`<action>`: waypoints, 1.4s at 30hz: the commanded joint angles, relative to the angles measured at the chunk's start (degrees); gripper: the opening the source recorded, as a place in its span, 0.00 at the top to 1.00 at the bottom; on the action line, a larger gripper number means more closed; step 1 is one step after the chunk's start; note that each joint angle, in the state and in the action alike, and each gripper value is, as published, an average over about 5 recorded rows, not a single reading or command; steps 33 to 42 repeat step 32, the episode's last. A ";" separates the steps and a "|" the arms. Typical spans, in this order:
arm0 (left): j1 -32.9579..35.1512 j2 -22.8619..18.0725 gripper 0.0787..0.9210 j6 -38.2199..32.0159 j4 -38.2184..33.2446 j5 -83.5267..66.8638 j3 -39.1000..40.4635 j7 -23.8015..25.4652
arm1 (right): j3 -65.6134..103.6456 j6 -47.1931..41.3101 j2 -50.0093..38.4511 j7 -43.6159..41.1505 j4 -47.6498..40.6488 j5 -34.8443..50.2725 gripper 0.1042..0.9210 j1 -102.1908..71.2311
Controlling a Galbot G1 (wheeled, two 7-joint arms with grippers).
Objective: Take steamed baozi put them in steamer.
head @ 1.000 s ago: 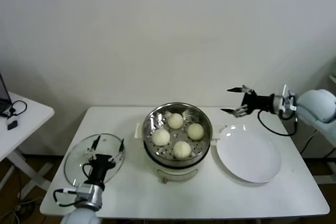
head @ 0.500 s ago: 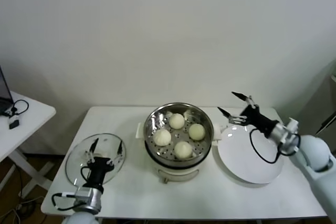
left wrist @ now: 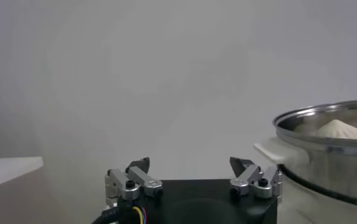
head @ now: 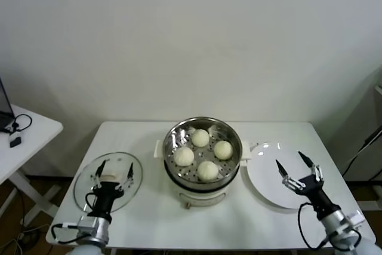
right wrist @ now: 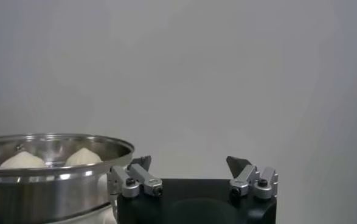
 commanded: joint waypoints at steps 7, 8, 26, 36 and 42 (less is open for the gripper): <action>1.53 -0.66 0.12 -0.41 -0.69 -0.47 -2.56 2.50 | -0.60 5.66 14.92 4.82 4.34 -5.99 0.12 -8.70; 1.59 -0.72 0.12 -0.39 -0.72 -0.53 -2.74 2.80 | -0.55 5.62 14.85 4.56 4.32 -6.06 0.12 -8.75; 1.69 -1.48 0.12 -1.40 -0.20 -0.86 -4.28 3.97 | -1.02 4.34 14.43 2.38 4.08 -7.63 0.12 -8.13; 1.87 -1.85 0.12 -1.98 -0.27 -0.90 -4.36 4.08 | -0.88 4.25 14.32 2.05 4.09 -7.86 0.12 -8.17; 1.87 -1.85 0.12 -1.98 -0.27 -0.90 -4.36 4.08 | -0.88 4.25 14.32 2.05 4.09 -7.86 0.12 -8.17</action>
